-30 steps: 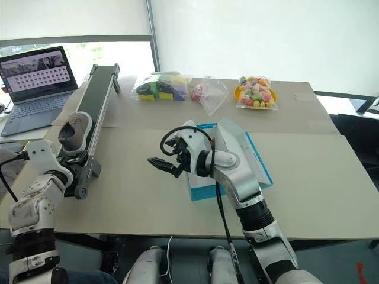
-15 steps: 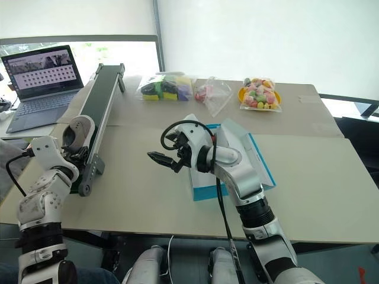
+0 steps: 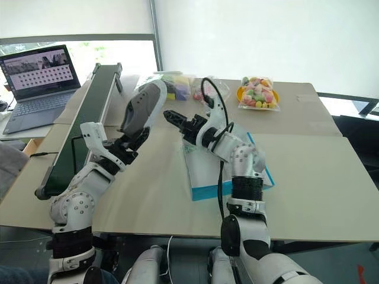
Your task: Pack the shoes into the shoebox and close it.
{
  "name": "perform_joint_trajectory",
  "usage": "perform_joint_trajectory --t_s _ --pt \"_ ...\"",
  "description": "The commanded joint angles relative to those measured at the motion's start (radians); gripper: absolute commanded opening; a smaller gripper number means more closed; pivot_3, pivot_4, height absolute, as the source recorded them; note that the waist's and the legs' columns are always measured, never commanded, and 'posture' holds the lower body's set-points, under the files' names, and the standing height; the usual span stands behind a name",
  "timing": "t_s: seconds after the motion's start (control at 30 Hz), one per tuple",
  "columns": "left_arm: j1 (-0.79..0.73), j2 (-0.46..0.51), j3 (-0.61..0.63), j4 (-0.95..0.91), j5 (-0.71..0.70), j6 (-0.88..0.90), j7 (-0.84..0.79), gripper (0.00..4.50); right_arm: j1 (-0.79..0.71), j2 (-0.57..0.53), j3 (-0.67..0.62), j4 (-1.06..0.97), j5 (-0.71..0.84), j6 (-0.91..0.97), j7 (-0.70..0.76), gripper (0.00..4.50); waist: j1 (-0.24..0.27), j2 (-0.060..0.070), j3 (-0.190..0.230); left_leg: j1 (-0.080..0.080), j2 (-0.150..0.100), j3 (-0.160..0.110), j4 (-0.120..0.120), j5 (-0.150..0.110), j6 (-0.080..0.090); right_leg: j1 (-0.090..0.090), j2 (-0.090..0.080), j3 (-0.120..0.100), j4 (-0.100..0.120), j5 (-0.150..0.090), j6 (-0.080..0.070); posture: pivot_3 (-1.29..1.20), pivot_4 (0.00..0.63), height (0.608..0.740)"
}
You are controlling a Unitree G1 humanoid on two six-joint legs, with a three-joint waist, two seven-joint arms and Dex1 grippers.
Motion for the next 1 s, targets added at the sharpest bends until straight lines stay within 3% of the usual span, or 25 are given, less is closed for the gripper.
perform_joint_trajectory --t_s 0.03,0.47,0.6,0.83,0.9,1.0 --pt "-0.023 0.001 -0.035 -0.050 -0.007 -0.011 -0.014 2.46 -0.044 0.023 -0.002 -0.049 0.067 0.024 -0.040 4.50 -0.005 0.000 0.000 0.000 0.000 0.000 0.000 0.000 0.000 0.001 0.000 0.000 0.000 0.000 0.000 0.00 0.150 0.707" --pt "-0.030 -0.001 -0.104 -0.055 -0.011 -0.006 -0.035 2.46 -0.029 0.039 0.055 -0.025 0.085 -0.021 -0.085 4.50 -0.007 0.000 0.000 0.000 0.000 -0.001 0.000 0.000 0.000 0.001 0.000 0.000 0.000 0.000 0.000 0.00 0.150 0.707" --pt "-0.024 0.005 -0.105 -0.058 -0.006 -0.006 -0.032 2.45 -0.029 0.034 0.046 -0.026 0.093 -0.031 -0.096 3.53 -0.007 0.000 0.000 0.000 0.000 -0.001 0.000 0.000 0.000 0.001 0.000 0.000 -0.001 0.000 0.000 0.00 0.150 0.707" --pt "-0.022 0.012 -0.113 -0.057 0.003 -0.008 -0.029 2.45 -0.033 0.037 0.051 -0.031 0.125 -0.029 -0.107 0.96 -0.007 0.000 0.000 0.000 0.000 -0.002 0.000 0.000 0.000 0.001 0.000 0.000 -0.001 0.000 0.000 0.00 0.150 0.707" --pt "-0.021 0.014 -0.122 -0.057 0.014 -0.007 -0.024 2.45 -0.036 0.047 0.045 -0.035 0.146 -0.030 -0.111 0.51 -0.007 0.000 0.000 0.000 0.000 -0.002 0.000 0.000 0.000 0.001 0.000 0.000 -0.001 0.000 0.000 0.00 0.150 0.707" --pt "-0.021 0.015 -0.131 -0.050 0.030 -0.001 -0.009 2.45 -0.042 0.069 0.026 -0.047 0.204 -0.030 -0.108 0.51 -0.006 0.000 0.000 0.000 0.000 -0.002 0.000 0.000 0.000 0.001 0.000 -0.001 -0.001 0.000 0.000 0.00 0.150 0.707"
